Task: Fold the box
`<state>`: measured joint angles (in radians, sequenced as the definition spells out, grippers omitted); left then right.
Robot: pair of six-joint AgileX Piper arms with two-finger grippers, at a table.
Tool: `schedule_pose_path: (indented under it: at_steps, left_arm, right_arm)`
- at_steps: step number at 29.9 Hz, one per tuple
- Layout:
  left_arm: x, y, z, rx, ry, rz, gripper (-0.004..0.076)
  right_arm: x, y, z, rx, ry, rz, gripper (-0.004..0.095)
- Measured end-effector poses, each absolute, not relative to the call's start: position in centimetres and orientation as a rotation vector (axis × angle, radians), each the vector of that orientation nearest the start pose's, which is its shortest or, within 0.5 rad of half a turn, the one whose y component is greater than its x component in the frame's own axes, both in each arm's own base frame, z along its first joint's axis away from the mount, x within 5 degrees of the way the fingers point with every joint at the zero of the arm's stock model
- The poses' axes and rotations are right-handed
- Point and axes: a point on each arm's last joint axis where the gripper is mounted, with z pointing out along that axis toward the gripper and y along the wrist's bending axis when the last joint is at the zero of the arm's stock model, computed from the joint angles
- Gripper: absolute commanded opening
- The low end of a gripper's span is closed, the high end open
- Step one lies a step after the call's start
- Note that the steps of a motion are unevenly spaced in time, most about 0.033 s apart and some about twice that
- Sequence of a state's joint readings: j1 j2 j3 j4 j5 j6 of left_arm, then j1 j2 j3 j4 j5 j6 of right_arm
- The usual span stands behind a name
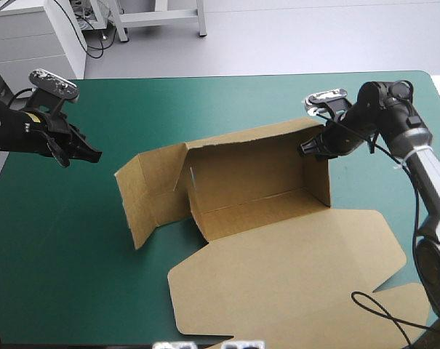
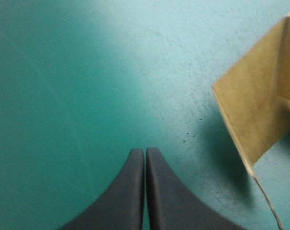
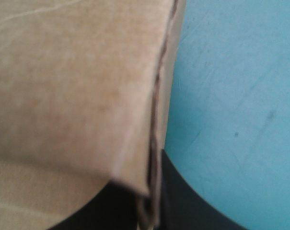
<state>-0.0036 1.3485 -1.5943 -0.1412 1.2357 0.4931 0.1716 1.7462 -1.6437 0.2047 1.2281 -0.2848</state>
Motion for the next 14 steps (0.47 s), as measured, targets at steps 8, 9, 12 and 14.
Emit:
schedule_pose_path:
  at_steps: [8,9,12,14]
  left_arm:
    - [26.1,-1.3,43.9,0.604,2.383,0.025,-0.0008]
    - [26.1,-1.3,43.9,0.604,2.383,0.025,-0.0008]
    - [26.1,-1.3,43.9,0.604,2.383,0.025,-0.0008]
    - [26.1,-1.3,43.9,0.604,2.383,0.025,-0.0008]
  right_arm:
    - [41.1,9.1,30.8,-0.491,2.656,0.297,0.0025]
    - [41.3,9.1,30.6,-0.489,2.653,0.296,0.0065]
    - [41.7,9.2,30.3,-0.486,2.64,0.296,0.025]
    - [41.7,9.2,29.7,-0.504,2.673,0.295,0.0419]
